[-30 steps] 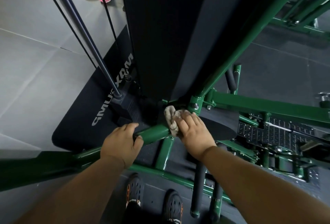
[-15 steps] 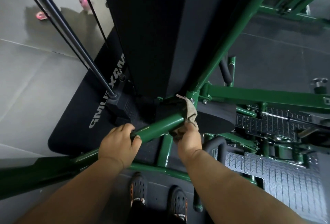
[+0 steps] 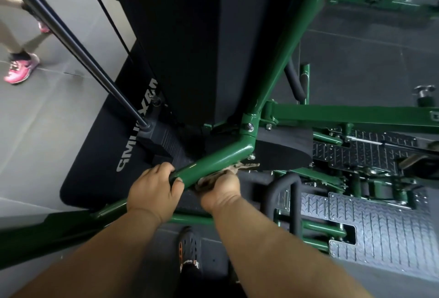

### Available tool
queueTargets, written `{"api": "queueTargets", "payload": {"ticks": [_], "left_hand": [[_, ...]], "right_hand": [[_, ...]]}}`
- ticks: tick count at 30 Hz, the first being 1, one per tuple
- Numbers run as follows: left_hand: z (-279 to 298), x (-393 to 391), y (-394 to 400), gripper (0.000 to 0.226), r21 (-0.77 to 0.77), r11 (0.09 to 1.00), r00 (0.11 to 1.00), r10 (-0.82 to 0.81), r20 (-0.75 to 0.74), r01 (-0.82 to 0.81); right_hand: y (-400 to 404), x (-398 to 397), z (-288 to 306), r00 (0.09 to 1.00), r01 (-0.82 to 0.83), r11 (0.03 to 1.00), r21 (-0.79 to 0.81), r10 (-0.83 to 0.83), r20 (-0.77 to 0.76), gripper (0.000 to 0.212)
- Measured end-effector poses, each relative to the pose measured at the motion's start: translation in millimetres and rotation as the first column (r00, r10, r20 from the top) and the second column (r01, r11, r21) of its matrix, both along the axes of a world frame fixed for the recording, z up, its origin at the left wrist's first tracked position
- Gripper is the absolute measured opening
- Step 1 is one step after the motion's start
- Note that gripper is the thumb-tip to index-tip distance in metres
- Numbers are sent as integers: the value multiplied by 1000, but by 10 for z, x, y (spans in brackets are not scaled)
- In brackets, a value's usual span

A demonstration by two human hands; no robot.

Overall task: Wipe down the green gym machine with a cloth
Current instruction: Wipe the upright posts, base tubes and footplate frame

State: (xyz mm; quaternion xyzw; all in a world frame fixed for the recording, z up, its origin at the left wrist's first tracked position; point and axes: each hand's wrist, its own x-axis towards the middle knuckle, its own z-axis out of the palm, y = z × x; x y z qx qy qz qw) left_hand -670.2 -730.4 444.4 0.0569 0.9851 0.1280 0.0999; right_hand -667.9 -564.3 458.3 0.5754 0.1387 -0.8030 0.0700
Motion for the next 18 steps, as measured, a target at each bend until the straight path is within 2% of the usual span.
{"api": "queueTargets", "payload": {"ticks": [5,8,12,14,17,18], "left_hand": [[-7,-8,-1,31,-28,1000,1000,-9,-18,8],[-34,7,-1,24,-39,999,1000,-15,-27,14],[-16,3,4,16,-52,999,1000,-11,-22,10],[-11,1,18,15,-55,998,1000,-9,-8,8],[1,1,21,16,-61,998,1000,-4,-3,4],[3,0,23,17,-65,998,1000,-3,-6,2]], "right_hand": [[777,-339,-176,984,92,979,184,-61,-168,56],[745,-344,-188,980,20,942,335,47,-192,57],[444,-66,-42,945,-105,824,556,258,-202,54],[531,-102,-25,946,-167,795,583,297,-133,51],[902,-353,-123,952,-257,757,600,304,24,21],[995,-405,-131,957,-260,784,564,286,44,26]]}}
